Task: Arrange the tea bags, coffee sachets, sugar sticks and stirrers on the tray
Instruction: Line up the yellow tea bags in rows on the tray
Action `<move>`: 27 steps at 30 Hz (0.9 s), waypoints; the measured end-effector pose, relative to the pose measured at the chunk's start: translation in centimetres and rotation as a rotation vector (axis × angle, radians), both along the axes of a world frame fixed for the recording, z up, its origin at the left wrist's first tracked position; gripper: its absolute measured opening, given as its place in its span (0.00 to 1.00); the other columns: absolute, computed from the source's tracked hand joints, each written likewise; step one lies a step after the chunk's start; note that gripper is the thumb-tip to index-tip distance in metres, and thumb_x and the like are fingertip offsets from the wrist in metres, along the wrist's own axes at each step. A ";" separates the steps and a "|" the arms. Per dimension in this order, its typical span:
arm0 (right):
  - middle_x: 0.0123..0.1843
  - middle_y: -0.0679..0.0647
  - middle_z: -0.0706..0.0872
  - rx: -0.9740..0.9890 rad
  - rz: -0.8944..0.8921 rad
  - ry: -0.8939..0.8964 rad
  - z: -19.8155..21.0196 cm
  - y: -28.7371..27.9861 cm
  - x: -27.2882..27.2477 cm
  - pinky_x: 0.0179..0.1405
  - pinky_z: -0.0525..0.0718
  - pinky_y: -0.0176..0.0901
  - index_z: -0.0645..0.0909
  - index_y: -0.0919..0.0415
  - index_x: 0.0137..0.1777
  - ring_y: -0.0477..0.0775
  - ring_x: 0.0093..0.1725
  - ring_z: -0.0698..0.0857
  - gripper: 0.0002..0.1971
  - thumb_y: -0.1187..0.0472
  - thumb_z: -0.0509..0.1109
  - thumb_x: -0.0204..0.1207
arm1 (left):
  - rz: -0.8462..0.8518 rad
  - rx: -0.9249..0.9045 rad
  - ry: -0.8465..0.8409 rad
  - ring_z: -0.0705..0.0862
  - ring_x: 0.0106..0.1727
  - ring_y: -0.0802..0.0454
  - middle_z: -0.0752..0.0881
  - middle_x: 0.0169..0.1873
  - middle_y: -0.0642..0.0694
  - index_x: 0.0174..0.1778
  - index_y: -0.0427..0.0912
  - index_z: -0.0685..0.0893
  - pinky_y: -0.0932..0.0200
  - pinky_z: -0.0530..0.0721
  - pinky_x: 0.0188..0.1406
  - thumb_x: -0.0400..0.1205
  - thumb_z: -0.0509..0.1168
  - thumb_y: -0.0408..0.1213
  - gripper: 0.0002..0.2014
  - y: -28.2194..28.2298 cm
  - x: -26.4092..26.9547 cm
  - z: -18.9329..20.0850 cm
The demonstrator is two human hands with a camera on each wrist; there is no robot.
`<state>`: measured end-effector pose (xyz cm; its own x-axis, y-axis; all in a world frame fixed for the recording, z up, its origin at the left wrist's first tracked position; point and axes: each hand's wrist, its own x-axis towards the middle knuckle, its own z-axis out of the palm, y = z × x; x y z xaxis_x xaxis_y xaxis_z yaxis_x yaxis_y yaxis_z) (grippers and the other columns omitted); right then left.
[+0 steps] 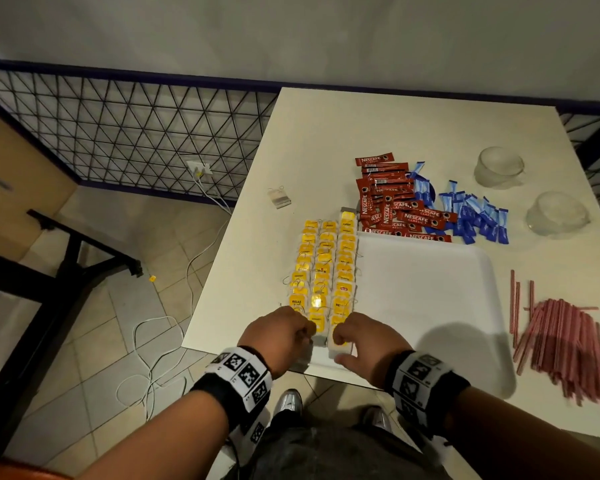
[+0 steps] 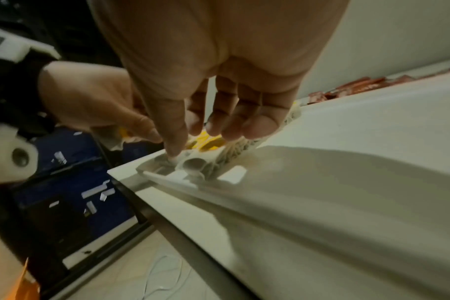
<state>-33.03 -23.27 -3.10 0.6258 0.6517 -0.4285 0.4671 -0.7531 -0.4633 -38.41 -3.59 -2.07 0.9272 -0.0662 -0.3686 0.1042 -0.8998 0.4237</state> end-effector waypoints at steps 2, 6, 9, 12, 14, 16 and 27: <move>0.63 0.47 0.74 -0.067 0.060 -0.020 -0.2 0.3 0.1 0.59 0.76 0.44 0.76 0.46 0.63 0.52 0.62 0.78 0.14 0.48 0.67 0.78 | -0.098 0.099 0.017 0.82 0.55 0.46 0.78 0.53 0.50 0.55 0.55 0.84 0.57 0.79 0.47 0.80 0.61 0.46 0.10 -0.8 0.7 -0.2; 0.66 0.50 0.73 -0.096 0.071 -0.059 -0.4 0.7 0.3 0.59 0.78 0.46 0.74 0.48 0.67 0.55 0.63 0.78 0.16 0.51 0.64 0.80 | -0.194 0.234 0.035 0.83 0.55 0.44 0.78 0.56 0.49 0.58 0.59 0.83 0.57 0.73 0.42 0.80 0.62 0.51 0.11 -1.8 1.4 -0.6; 0.68 0.50 0.72 -0.093 0.061 -0.067 -0.5 0.6 0.6 0.61 0.77 0.47 0.73 0.48 0.70 0.56 0.65 0.77 0.18 0.52 0.63 0.81 | -0.224 0.277 0.028 0.82 0.56 0.42 0.77 0.57 0.47 0.59 0.58 0.82 0.56 0.73 0.42 0.83 0.62 0.49 0.11 -1.8 1.6 -0.7; 0.68 0.50 0.72 -0.073 0.057 -0.083 -0.5 0.7 0.9 0.61 0.76 0.45 0.73 0.49 0.71 0.55 0.66 0.77 0.18 0.52 0.63 0.81 | -0.231 0.284 0.030 0.82 0.56 0.42 0.76 0.57 0.47 0.60 0.57 0.81 0.56 0.72 0.41 0.83 0.61 0.47 0.11 -1.8 1.6 -0.8; 0.68 0.50 0.72 -0.061 0.047 -0.090 -0.7 0.8 1.1 0.61 0.76 0.45 0.73 0.49 0.70 0.54 0.65 0.77 0.18 0.52 0.64 0.81 | -0.231 0.287 0.036 0.82 0.56 0.41 0.76 0.57 0.46 0.61 0.56 0.81 0.55 0.72 0.41 0.83 0.61 0.46 0.11 -1.8 1.7 -0.8; 0.68 0.50 0.72 -0.040 0.031 -0.084 -0.9 0.7 1.2 0.60 0.76 0.45 0.74 0.49 0.70 0.54 0.65 0.77 0.18 0.52 0.65 0.80 | -0.230 0.289 0.033 0.82 0.56 0.42 0.76 0.57 0.47 0.60 0.56 0.81 0.55 0.73 0.41 0.83 0.61 0.45 0.11 -1.8 1.7 -0.8; 0.66 0.50 0.72 -0.008 -0.038 -0.030 -1.7 1.0 1.4 0.61 0.77 0.45 0.75 0.51 0.68 0.54 0.64 0.77 0.21 0.50 0.71 0.77 | -0.200 0.250 0.009 0.82 0.55 0.44 0.77 0.56 0.49 0.58 0.57 0.82 0.57 0.75 0.42 0.82 0.63 0.46 0.10 -1.8 1.6 -0.8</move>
<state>-31.59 -22.26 -4.84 0.6624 0.6240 -0.4145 0.4521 -0.7742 -0.4430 -36.85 -5.42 -2.91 0.9015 -0.1530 -0.4048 -0.0822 -0.9789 0.1871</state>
